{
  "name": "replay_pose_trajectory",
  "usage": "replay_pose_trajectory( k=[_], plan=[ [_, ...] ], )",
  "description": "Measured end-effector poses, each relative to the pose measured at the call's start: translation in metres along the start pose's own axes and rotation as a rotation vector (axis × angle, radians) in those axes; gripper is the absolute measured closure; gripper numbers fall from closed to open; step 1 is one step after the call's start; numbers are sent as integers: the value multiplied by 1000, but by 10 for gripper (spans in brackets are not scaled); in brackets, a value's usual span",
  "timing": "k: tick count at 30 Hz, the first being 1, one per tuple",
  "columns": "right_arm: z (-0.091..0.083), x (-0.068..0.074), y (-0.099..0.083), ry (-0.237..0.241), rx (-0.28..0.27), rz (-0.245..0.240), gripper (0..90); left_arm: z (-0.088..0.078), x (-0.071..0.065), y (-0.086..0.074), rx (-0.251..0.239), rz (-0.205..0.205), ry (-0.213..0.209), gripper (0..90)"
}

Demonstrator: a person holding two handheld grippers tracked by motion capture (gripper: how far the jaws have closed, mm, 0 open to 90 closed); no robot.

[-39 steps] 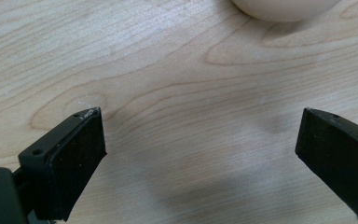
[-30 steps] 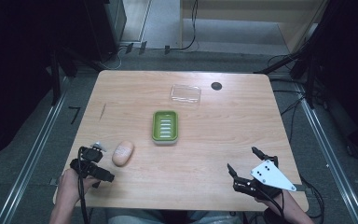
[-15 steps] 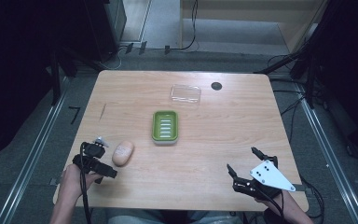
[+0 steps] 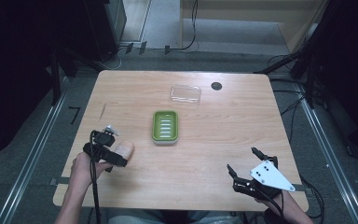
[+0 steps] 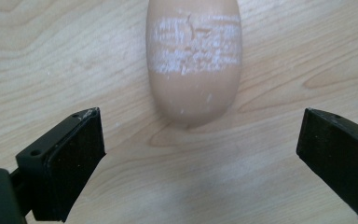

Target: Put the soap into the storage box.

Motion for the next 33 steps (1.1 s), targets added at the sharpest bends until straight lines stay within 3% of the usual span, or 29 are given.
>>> replay_pose_trajectory(
  k=[7,23,24,33],
  plan=[
    [0,0,0,0,0,-5,131,5,-4,14,-6,6,-3,0],
    [0,0,0,0,1,-2,131,32,-5,35,46,7,40,0],
    [0,0,0,0,1,-2,131,34,-4,38,55,13,57,16],
    [0,0,0,0,1,-3,131,40,-5,39,68,16,61,181]
  ],
)
Point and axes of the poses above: each handheld gripper's, and its own axes: z roughly forward along the jaws, y roughly out of its top, x roughly to its left, the point moved 4 cm from there along z, roughly forward along the jaws, and after that the axes turned 6 degrees about -z, right-handed, at the moved point
